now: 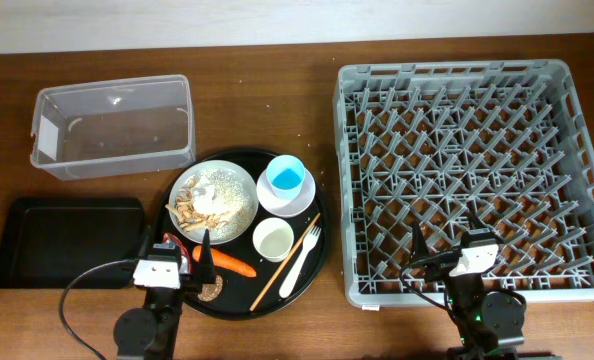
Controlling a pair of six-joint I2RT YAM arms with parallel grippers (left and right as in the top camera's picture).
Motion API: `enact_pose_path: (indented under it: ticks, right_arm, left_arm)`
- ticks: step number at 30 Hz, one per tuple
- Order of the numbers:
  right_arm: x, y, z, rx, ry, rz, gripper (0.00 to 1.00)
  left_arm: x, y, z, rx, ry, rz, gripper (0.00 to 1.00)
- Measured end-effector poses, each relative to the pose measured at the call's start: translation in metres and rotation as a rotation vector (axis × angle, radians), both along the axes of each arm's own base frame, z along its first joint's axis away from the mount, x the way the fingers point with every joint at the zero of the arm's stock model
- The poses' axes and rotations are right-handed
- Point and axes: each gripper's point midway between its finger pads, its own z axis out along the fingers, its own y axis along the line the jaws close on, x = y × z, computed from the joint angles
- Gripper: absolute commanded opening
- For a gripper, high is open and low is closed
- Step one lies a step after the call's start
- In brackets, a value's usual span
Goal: Sort waste into correct bins and load items into the dishwasher rack
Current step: 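Move the left gripper toward the tissue on the plate, then grasp the white tissue on the plate with the left gripper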
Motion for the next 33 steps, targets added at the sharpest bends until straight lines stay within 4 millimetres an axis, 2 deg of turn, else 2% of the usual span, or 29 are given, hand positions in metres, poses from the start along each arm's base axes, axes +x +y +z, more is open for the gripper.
enact_pose_path:
  ticks: [4, 8, 13, 14, 17, 21, 24, 26, 29, 30, 33]
  right_arm:
    - [0.000, 0.004, 0.008, 0.065, -0.025, 0.019, 0.98]
    - [-0.002, 0.005, -0.001, 0.174, 0.041, 0.016, 0.98]
    - [-0.014, 0.006, 0.007, 0.198, 0.130, 0.013, 0.98]
    - [-0.020, 0.005, 0.013, 0.200, 0.158, 0.010, 0.98]
    - [-0.034, 0.008, 0.033, 0.202, 0.213, 0.024, 0.98]
    - [-0.041, 0.018, 0.051, 0.207, 0.342, 0.071, 0.98]
    - [-0.033, 0.028, 0.050, 0.218, 0.513, 0.105, 0.98]
    - [-0.033, 0.031, 0.043, 0.221, 0.680, 0.104, 0.98]
    - [-0.021, 0.033, 0.048, 0.202, 0.836, 0.100, 0.98]
    - [-0.017, 0.033, 0.047, 0.200, 0.863, 0.098, 0.98]
    - [-0.016, 0.033, 0.034, 0.194, 0.932, 0.089, 0.98]
  left_arm:
    - [0.000, 0.000, 0.000, -0.006, 0.001, 0.000, 0.99]
    - [0.000, 0.001, -0.004, -0.037, 0.026, 0.007, 0.99]
    - [-0.010, 0.001, -0.019, -0.027, 0.209, 0.011, 0.99]
    - [-0.015, 0.002, -0.016, -0.023, 0.261, 0.013, 0.99]
    - [-0.018, 0.001, 0.014, -0.020, 0.317, 0.006, 0.99]
    - [-0.010, -0.012, 0.036, -0.030, 0.444, -0.058, 0.99]
    - [0.001, -0.024, 0.036, -0.045, 0.633, -0.112, 0.99]
    - [0.004, -0.030, 0.029, -0.057, 0.799, -0.135, 0.99]
    - [0.008, -0.034, 0.031, -0.070, 0.985, -0.143, 0.99]
    - [0.015, -0.035, 0.032, -0.072, 1.009, -0.143, 0.99]
    - [0.027, -0.036, 0.020, -0.073, 1.052, -0.142, 0.99]
